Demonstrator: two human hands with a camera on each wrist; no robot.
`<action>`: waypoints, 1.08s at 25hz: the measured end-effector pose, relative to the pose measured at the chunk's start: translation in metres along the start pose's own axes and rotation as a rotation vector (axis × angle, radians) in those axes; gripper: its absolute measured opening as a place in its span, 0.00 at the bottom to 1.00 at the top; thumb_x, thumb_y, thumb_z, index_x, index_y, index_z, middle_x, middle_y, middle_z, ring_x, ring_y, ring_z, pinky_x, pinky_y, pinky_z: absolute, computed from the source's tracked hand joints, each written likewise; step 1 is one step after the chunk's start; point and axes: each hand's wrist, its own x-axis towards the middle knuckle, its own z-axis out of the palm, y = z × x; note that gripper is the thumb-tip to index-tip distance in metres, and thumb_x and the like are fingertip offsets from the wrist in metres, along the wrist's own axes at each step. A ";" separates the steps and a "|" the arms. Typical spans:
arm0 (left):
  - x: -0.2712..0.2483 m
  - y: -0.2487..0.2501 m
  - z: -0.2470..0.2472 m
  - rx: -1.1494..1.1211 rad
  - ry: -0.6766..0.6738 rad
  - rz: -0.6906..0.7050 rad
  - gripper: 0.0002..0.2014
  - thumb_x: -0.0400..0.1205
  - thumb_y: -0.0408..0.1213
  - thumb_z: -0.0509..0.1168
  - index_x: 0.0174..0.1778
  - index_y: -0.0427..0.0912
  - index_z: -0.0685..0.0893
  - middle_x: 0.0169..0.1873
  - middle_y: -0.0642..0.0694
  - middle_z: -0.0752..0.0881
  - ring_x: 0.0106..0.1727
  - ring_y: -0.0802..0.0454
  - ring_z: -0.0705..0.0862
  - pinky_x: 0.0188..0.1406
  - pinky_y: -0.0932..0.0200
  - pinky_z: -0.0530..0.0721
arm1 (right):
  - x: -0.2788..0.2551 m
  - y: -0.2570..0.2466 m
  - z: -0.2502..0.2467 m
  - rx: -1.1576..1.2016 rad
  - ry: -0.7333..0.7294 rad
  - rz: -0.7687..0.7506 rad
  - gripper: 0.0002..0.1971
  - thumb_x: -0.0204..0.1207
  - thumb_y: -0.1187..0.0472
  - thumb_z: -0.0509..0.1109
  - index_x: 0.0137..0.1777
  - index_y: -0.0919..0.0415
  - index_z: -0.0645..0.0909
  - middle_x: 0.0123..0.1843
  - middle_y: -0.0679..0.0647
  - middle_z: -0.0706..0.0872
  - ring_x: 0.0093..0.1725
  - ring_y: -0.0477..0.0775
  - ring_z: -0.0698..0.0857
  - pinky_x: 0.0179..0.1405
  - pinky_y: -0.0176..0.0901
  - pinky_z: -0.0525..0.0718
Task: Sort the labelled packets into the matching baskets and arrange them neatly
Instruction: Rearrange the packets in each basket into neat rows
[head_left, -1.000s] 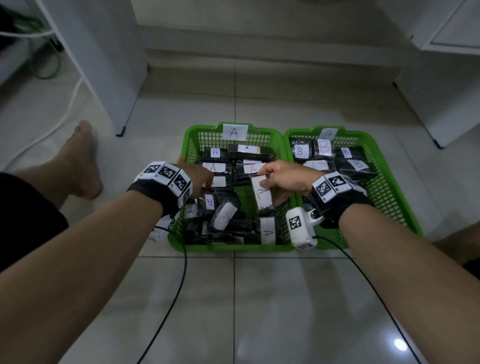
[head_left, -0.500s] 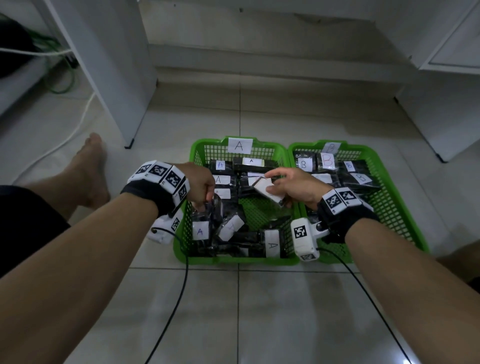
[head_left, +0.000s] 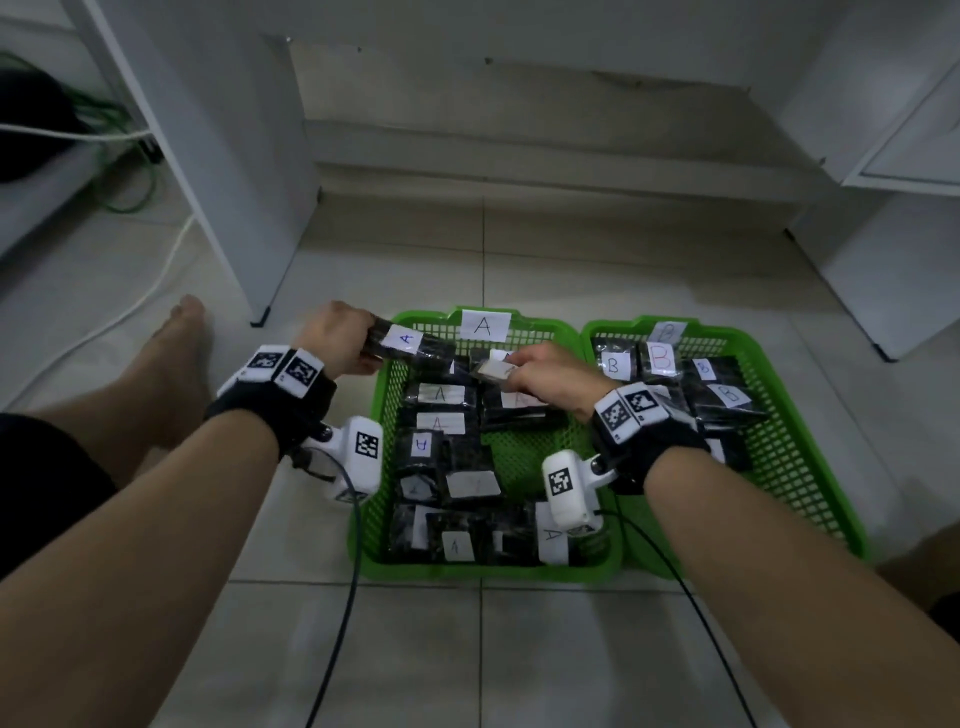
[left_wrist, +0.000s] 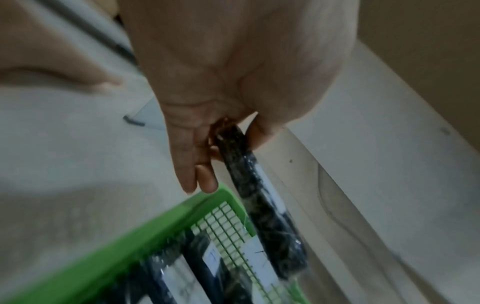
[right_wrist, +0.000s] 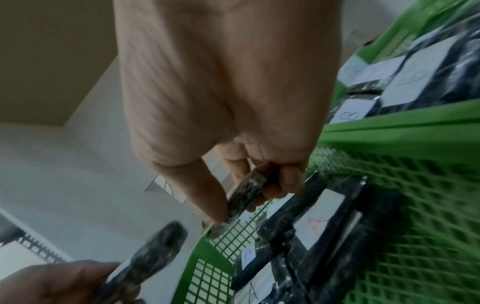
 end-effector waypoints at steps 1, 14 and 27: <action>0.001 -0.007 0.002 -0.200 0.017 -0.076 0.11 0.85 0.30 0.57 0.39 0.35 0.81 0.42 0.30 0.88 0.33 0.41 0.87 0.45 0.44 0.91 | 0.009 -0.010 0.006 -0.052 0.028 -0.047 0.16 0.80 0.60 0.74 0.66 0.62 0.85 0.60 0.54 0.87 0.54 0.53 0.84 0.46 0.40 0.79; 0.006 -0.023 0.002 -0.914 -0.050 -0.275 0.14 0.86 0.29 0.52 0.64 0.28 0.76 0.49 0.32 0.85 0.54 0.28 0.89 0.54 0.37 0.88 | 0.075 -0.041 0.063 -0.641 0.280 -0.518 0.15 0.76 0.65 0.78 0.61 0.60 0.84 0.60 0.56 0.82 0.49 0.56 0.84 0.50 0.47 0.86; 0.011 -0.023 0.013 -0.715 -0.016 -0.206 0.08 0.88 0.30 0.58 0.60 0.33 0.78 0.49 0.33 0.89 0.48 0.35 0.91 0.57 0.40 0.88 | 0.082 -0.028 0.061 -0.650 0.227 -0.375 0.05 0.78 0.68 0.76 0.53 0.65 0.87 0.51 0.58 0.88 0.47 0.55 0.87 0.47 0.38 0.87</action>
